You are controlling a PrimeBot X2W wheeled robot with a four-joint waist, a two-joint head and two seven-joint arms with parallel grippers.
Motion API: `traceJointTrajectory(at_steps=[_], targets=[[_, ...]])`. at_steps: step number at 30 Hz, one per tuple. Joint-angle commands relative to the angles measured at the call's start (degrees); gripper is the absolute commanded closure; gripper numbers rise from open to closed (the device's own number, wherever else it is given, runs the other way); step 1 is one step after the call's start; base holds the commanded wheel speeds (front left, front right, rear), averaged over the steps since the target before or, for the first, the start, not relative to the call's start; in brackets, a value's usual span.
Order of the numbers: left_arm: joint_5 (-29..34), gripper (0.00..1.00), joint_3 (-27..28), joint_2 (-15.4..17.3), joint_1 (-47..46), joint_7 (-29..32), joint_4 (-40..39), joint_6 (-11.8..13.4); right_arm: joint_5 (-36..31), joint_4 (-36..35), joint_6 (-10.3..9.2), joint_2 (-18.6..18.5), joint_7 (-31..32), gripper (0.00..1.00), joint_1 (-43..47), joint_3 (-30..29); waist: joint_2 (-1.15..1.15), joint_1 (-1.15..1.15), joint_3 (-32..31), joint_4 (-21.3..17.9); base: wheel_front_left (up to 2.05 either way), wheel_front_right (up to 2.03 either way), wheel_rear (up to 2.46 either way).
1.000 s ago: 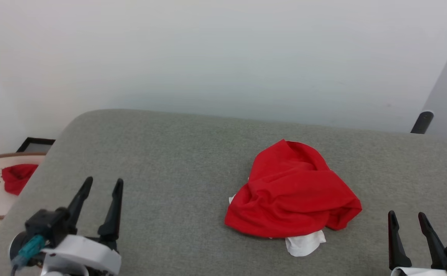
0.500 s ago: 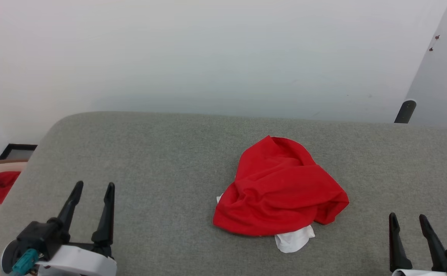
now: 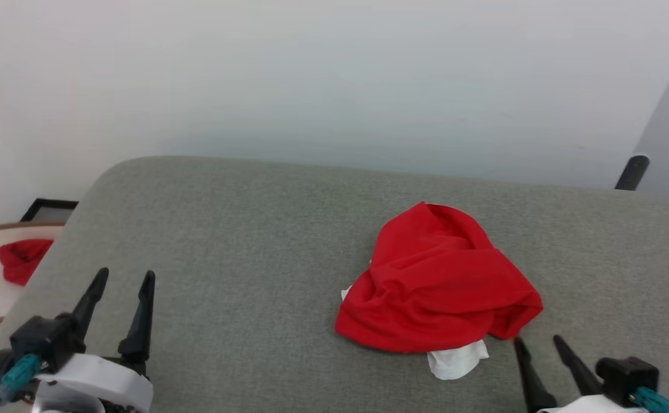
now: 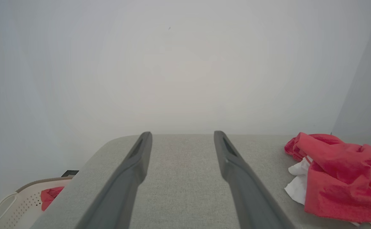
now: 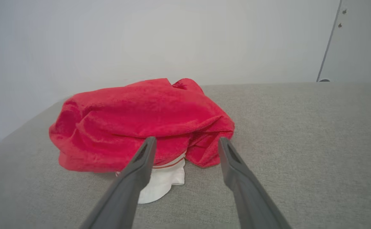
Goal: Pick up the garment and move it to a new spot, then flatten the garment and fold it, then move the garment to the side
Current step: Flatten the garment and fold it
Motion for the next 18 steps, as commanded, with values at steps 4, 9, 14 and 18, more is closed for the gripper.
traceJointTrajectory(at_steps=[4, 9, 14, 18], targets=[[-0.14, 0.0, -0.75, 0.76, -1.25, 1.33, -0.3, -0.45, 1.74, 0.75, 0.02, -1.01, 5.5, 0.0, -1.25, 2.02, 0.0, 0.0, 1.0, 2.44, 0.0, 0.0, 0.0], [0.0, 0.0, -2.17, 0.46, -2.31, 2.22, -0.88, -0.51, 2.46, 1.9, 0.02, -1.2, 12.74, 0.0, -2.16, 2.95, 0.0, 0.0, 2.06, 4.79, 0.0, 0.0, 0.0], [0.37, 0.0, -3.98, -0.4, -3.69, 2.65, -1.19, -0.56, 1.15, 3.32, 0.02, -1.08, 18.4, 0.0, -3.0, 2.98, 0.0, 0.0, 3.36, 7.25, 0.0, 0.0, 0.0], [0.67, 0.0, -5.28, -1.13, -5.35, 2.41, -1.24, -0.64, -0.71, 4.09, 0.02, -0.86, 20.97, 0.0, -4.34, 2.61, 0.0, 0.0, 5.26, 9.11, 0.0, 0.0, 0.0]])
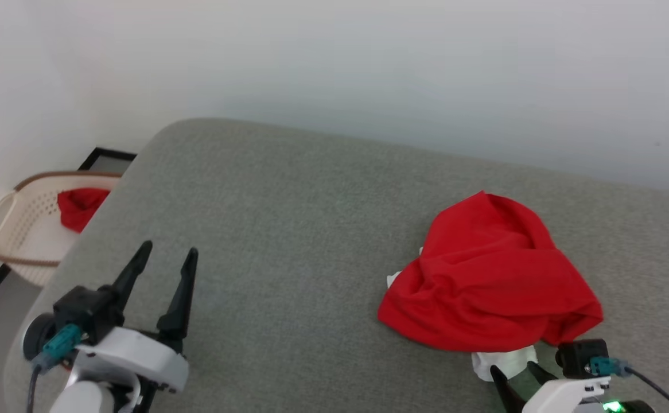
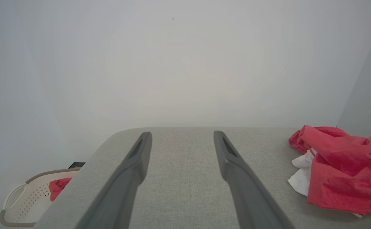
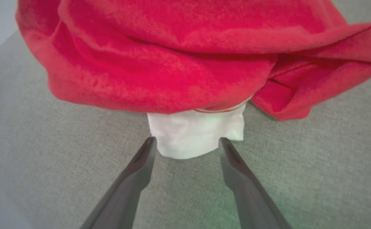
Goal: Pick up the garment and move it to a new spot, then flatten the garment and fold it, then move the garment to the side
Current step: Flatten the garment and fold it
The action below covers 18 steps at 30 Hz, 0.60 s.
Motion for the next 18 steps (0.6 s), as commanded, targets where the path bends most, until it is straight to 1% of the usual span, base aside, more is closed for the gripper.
traceJointTrajectory(at_steps=[1, 8, 15, 16, 17, 18], targets=[[0.38, 0.0, -0.31, -0.32, -0.88, -0.37, 0.0, -0.19, -0.54, 0.39, 0.02, 0.2, 0.5, 0.0, -0.92, -0.69, 0.0, 0.0, 2.07, 1.99, 0.0, 0.0, 0.0], [0.42, 0.0, -2.19, -1.83, -3.69, -1.42, 1.29, -0.41, -4.56, 3.28, 0.02, 0.98, 4.62, 0.0, -3.75, -2.98, 0.0, 0.0, 4.52, 4.74, 0.0, 0.0, 0.0], [-0.49, 0.0, -3.14, -2.72, -5.59, -2.59, 3.25, -0.69, -7.79, 8.32, 0.02, 1.57, 10.49, 0.0, -5.07, -4.34, 0.0, 0.0, 5.85, 6.24, 0.0, 0.0, 0.0], [-0.55, 0.0, -3.17, -2.73, -5.8, -2.75, 3.51, -0.74, -8.02, 8.92, 0.0, 1.62, 11.1, 0.05, -5.28, -4.42, 0.0, 0.0, 5.98, 6.29, 0.0, 0.0, 0.0], [-0.6, 0.0, -3.19, -2.74, -5.94, -2.91, 3.79, -0.79, -8.42, 9.25, 0.0, 1.67, 11.43, 0.31, -5.58, -4.4, 0.0, 0.0, 6.09, 6.32, 0.0, 0.0, 0.0], [-0.63, 0.0, -3.26, -2.74, -6.01, -3.03, 4.07, -0.82, -8.59, 9.58, 0.0, 1.73, 11.71, 0.84, -5.81, -4.34, 0.0, 0.0, 6.16, 6.33, 0.0, 0.0, 0.0]])
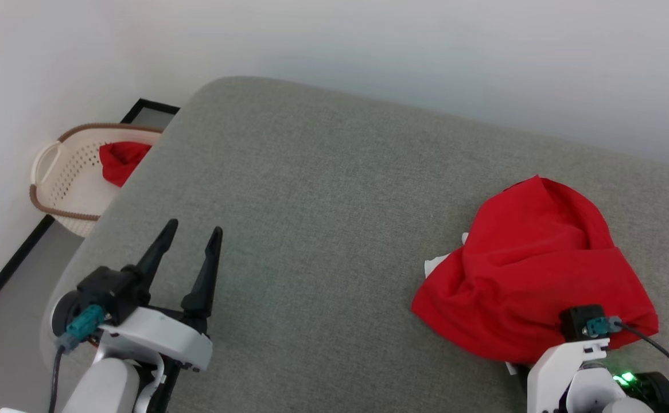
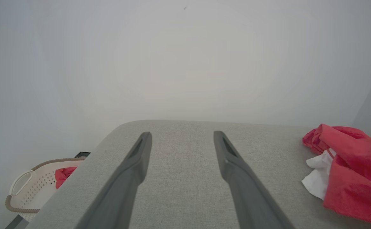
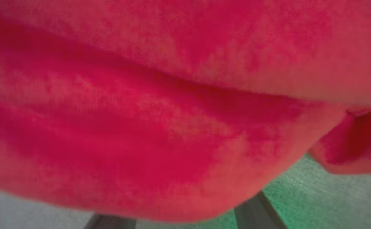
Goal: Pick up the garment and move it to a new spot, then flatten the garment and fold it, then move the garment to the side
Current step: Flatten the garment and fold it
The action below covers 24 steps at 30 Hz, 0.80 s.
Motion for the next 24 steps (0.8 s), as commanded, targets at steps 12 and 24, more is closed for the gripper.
traceJointTrajectory(at_steps=[12, 24], targets=[[-1.14, 0.0, 1.02, 0.75, -0.52, -1.3, 1.91, -0.32, 0.25, -1.23, -0.01, 0.21, 4.21, 1.0, 0.63, 2.04, 0.0, 0.0, -1.52, -1.87, 0.0, 0.0, 0.0], [-2.32, 0.0, 2.25, 2.97, 1.81, -0.59, 0.97, 0.32, 3.59, -16.93, -0.03, -4.29, 10.15, 1.0, 1.27, -2.15, 0.0, 0.0, -5.66, -6.75, 0.0, 0.0, 0.0]])
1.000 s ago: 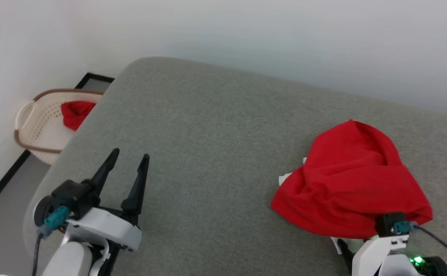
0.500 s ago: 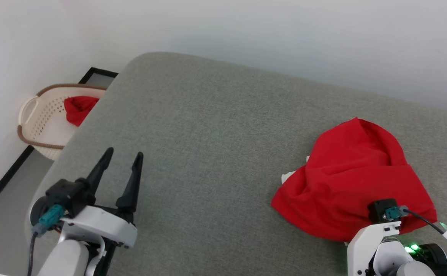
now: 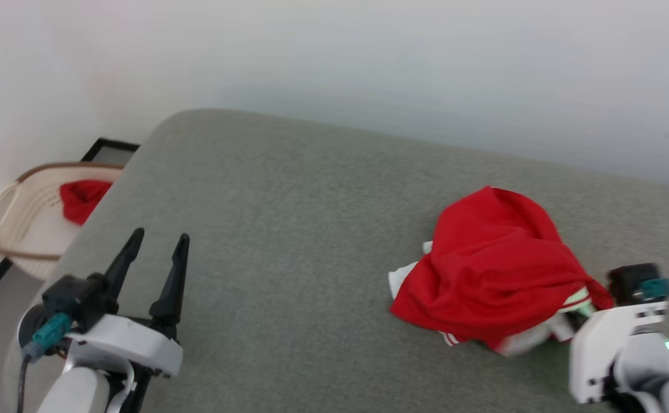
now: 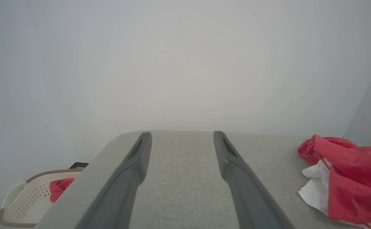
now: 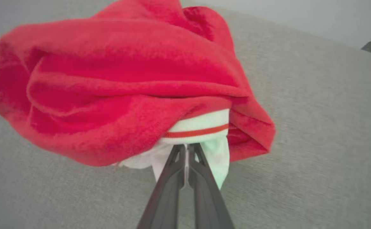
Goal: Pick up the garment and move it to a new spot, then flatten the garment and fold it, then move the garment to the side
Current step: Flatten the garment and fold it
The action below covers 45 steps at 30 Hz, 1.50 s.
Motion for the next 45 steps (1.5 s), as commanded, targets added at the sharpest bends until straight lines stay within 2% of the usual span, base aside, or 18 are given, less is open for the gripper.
traceJointTrajectory(at_steps=[1, 8, 16, 20, 25, 30, 31, 34, 39, 45], targets=[[-0.27, 0.0, 0.16, 0.25, 0.75, -0.01, -0.31, 0.28, 0.18, -0.51, -0.01, -0.49, 0.32, 1.0, 0.61, -0.61, 0.0, 0.0, -1.64, -1.89, 0.0, 0.0, 0.0], [-0.8, 0.0, 0.54, 0.86, 2.72, 0.22, -2.08, 0.9, -0.3, -5.24, -0.01, -4.39, 2.96, 1.0, 0.84, -5.97, 0.0, 0.0, -2.58, -5.13, 0.0, 0.0, 0.0], [-0.91, 0.0, -0.17, 0.54, 3.45, 0.37, -3.05, 1.31, -1.25, -4.31, -0.02, -7.66, 2.61, 1.0, 1.74, -13.72, 0.0, 0.0, -2.66, -7.13, 0.0, 0.0, 0.0], [-1.01, 0.0, -0.49, 0.66, 3.25, 0.4, -3.27, 1.3, -2.17, -1.92, -0.02, -9.09, 1.12, 1.0, 2.76, -18.13, 0.0, 0.0, -2.27, -7.49, 0.0, 0.0, 0.0], [-1.16, 0.0, -0.85, 0.88, 2.71, 0.66, -3.39, 1.23, -3.07, 3.17, -0.02, -9.02, -1.28, 1.0, 3.01, -23.1, 0.0, 0.0, -1.44, -7.72, 0.0, 0.0, 0.0], [-1.65, 0.0, -1.18, 0.77, 2.14, 1.03, -3.25, 1.22, -4.21, 9.66, -0.03, -8.66, -4.8, 1.0, 1.99, -24.94, 0.0, 0.0, -0.39, -7.84, 0.0, 0.0, 0.0], [-1.59, 0.0, -1.22, 0.76, 2.01, 1.02, -3.22, 1.22, -4.03, 11.17, -0.03, -8.14, -5.4, 0.95, 1.38, -25.26, 0.0, 0.0, -0.24, -7.92, 0.0, 0.0, 0.0], [-2.01, 0.0, -1.75, 0.71, 1.58, 1.66, -3.29, 0.92, -4.31, 14.18, -0.03, -7.78, -7.09, 0.0, 0.09, -24.9, 0.0, 0.0, 0.2, -8.1, 0.0, 0.0, 0.0], [-2.62, 0.0, -2.43, 1.33, -0.34, 3.37, -3.99, 0.45, -3.97, 15.26, -0.03, -6.88, -9.24, 0.0, -1.7, -24.05, 0.0, 0.0, 0.68, -8.64, 0.0, 0.0, 0.0], [-4.07, 0.0, -3.7, 2.26, -2.82, 7.11, -5.39, -0.06, -2.37, 11.1, -0.03, -5.12, -10.76, 0.0, -2.22, -21.67, 0.0, 0.0, 0.92, -10.16, 0.0, 0.0, 0.0]])
